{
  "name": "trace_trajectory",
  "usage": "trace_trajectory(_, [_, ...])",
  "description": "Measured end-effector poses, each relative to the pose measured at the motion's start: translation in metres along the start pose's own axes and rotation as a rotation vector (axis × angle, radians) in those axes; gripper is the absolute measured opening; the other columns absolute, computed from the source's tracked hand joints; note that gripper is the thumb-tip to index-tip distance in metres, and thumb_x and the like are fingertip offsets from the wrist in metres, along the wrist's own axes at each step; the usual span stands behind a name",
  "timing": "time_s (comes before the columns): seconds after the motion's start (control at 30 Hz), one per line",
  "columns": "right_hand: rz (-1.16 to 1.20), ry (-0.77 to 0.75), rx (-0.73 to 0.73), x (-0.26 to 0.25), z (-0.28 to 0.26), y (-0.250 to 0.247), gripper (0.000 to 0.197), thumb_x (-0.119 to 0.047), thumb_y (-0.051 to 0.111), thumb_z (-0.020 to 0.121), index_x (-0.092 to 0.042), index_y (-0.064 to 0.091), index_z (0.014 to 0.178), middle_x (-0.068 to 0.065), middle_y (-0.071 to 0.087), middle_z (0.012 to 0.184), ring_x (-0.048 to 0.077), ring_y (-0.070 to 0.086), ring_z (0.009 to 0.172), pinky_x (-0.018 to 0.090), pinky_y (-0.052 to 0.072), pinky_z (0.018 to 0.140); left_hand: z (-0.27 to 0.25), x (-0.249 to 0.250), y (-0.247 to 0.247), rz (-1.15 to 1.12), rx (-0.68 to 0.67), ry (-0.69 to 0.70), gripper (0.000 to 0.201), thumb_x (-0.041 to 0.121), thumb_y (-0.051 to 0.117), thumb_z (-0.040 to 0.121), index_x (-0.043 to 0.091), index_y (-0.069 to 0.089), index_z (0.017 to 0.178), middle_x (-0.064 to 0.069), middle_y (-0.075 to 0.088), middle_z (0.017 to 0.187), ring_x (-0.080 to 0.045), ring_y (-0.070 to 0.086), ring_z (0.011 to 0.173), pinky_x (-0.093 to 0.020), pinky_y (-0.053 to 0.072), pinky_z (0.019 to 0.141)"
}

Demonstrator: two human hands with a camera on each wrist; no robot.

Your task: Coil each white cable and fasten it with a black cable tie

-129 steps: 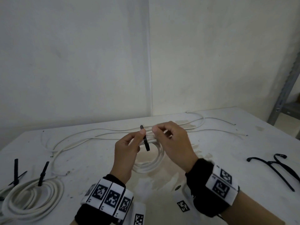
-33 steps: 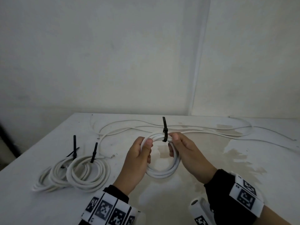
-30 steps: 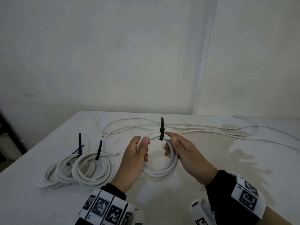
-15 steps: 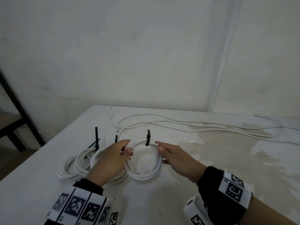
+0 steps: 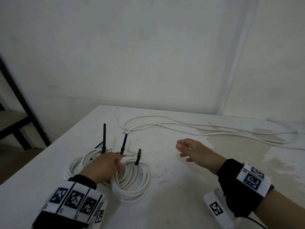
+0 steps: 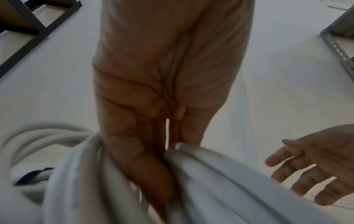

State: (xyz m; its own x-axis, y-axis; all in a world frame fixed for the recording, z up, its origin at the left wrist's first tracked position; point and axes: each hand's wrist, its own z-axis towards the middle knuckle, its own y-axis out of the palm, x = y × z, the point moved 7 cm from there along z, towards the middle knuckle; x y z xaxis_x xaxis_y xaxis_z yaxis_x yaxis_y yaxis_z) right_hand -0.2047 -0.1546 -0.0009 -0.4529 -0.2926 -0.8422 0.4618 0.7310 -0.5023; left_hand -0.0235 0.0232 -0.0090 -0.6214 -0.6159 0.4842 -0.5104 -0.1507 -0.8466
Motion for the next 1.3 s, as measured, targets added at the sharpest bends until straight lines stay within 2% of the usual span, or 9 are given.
trace_trajectory(0.2, [-0.012, 0.031, 0.020, 0.015, 0.004, -0.014, 0.044, -0.039, 0.046, 0.093, -0.017, 0.044, 0.130, -0.005, 0.054, 0.114, 0.008, 0.058, 0.095, 0.023, 0.046, 0.082, 0.000, -0.007, -0.002, 0.033, 0.036, -0.063, 0.025, 0.012, 0.047, 0.093, -0.001, 0.068, 0.096, -0.018, 0.069, 0.095, -0.027, 0.064, 0.089, -0.029, 0.046, 0.073])
trace_trajectory(0.37, [-0.057, 0.037, 0.066, 0.022, 0.014, -0.032, 0.045, -0.041, 0.050, 0.091, -0.016, 0.046, 0.129, -0.002, 0.055, 0.115, 0.014, 0.057, 0.100, 0.026, 0.043, 0.086, -0.005, 0.009, -0.015, 0.183, 0.139, -0.070, 0.020, 0.029, 0.054, 0.089, 0.014, 0.065, 0.097, -0.002, 0.063, 0.093, -0.022, 0.059, 0.099, -0.024, 0.035, 0.070])
trace_trajectory(0.53, [-0.136, 0.060, 0.114, 0.026, 0.033, -0.057, 0.046, -0.037, 0.053, 0.090, -0.012, 0.047, 0.128, 0.002, 0.052, 0.117, 0.016, 0.051, 0.101, 0.024, 0.037, 0.084, -0.005, 0.047, -0.044, 0.153, 0.317, -0.046, 0.041, 0.043, 0.054, 0.088, 0.022, 0.054, 0.124, -0.002, 0.061, 0.121, -0.021, 0.058, 0.106, -0.028, 0.042, 0.087])
trace_trajectory(0.63, [-0.266, 0.061, 0.120, 0.025, 0.051, -0.064, 0.047, -0.036, 0.054, 0.091, -0.010, 0.046, 0.130, 0.005, 0.051, 0.120, 0.018, 0.049, 0.110, 0.023, 0.034, 0.087, 0.011, 0.071, -0.050, 0.130, 0.308, -0.002, 0.039, 0.042, 0.052, 0.090, 0.022, 0.054, 0.123, -0.001, 0.061, 0.119, -0.020, 0.058, 0.106, -0.027, 0.042, 0.085])
trace_trajectory(0.77, [-0.560, 0.061, 0.033, 0.025, 0.076, -0.055, 0.051, -0.037, 0.047, 0.094, -0.012, 0.036, 0.138, 0.007, 0.035, 0.147, 0.022, 0.036, 0.132, 0.026, 0.029, 0.103, 0.036, 0.095, -0.055, 0.151, 0.297, 0.022, 0.037, 0.040, 0.051, 0.091, 0.022, 0.054, 0.123, 0.000, 0.061, 0.119, -0.020, 0.058, 0.106, -0.029, 0.044, 0.088])
trace_trajectory(0.93, [-0.862, 0.070, -0.071, 0.036, 0.101, -0.038, 0.057, -0.039, 0.047, 0.091, -0.016, 0.028, 0.139, 0.008, 0.031, 0.142, 0.028, 0.035, 0.129, 0.036, 0.031, 0.105, 0.065, 0.117, -0.059, 0.211, 0.261, 0.064, 0.035, 0.036, 0.048, 0.094, 0.021, 0.053, 0.124, -0.002, 0.057, 0.126, -0.021, 0.054, 0.114, -0.028, 0.042, 0.092])
trace_trajectory(1.07, [-0.859, 0.058, -0.026, 0.034, 0.111, -0.043, 0.067, -0.037, 0.049, 0.090, -0.016, 0.015, 0.144, 0.009, 0.021, 0.148, 0.029, 0.027, 0.134, 0.038, 0.028, 0.108, 0.091, 0.133, -0.047, 0.285, 0.206, 0.075, 0.035, 0.036, 0.046, 0.094, 0.020, 0.052, 0.125, -0.002, 0.054, 0.131, -0.022, 0.052, 0.118, -0.028, 0.041, 0.095])
trace_trajectory(1.2, [-0.951, 0.112, -0.011, 0.038, 0.117, -0.054, 0.052, -0.041, 0.044, 0.092, -0.009, 0.038, 0.132, 0.012, 0.024, 0.142, 0.032, 0.029, 0.128, 0.040, 0.029, 0.104, 0.115, 0.151, -0.027, 0.324, 0.143, 0.098, 0.033, 0.032, 0.044, 0.095, 0.016, 0.054, 0.122, -0.004, 0.054, 0.131, -0.023, 0.052, 0.117, -0.027, 0.041, 0.093])
trace_trajectory(1.3, [-0.954, 0.125, -0.050, 0.038, 0.117, -0.053, 0.033, -0.031, 0.043, 0.094, -0.010, 0.045, 0.119, 0.013, 0.036, 0.135, 0.031, 0.035, 0.124, 0.039, 0.030, 0.102, 0.129, 0.162, -0.007, 0.345, 0.063, 0.111, 0.036, 0.027, 0.043, 0.096, 0.017, 0.047, 0.130, -0.006, 0.050, 0.135, -0.024, 0.050, 0.120, -0.028, 0.040, 0.096])
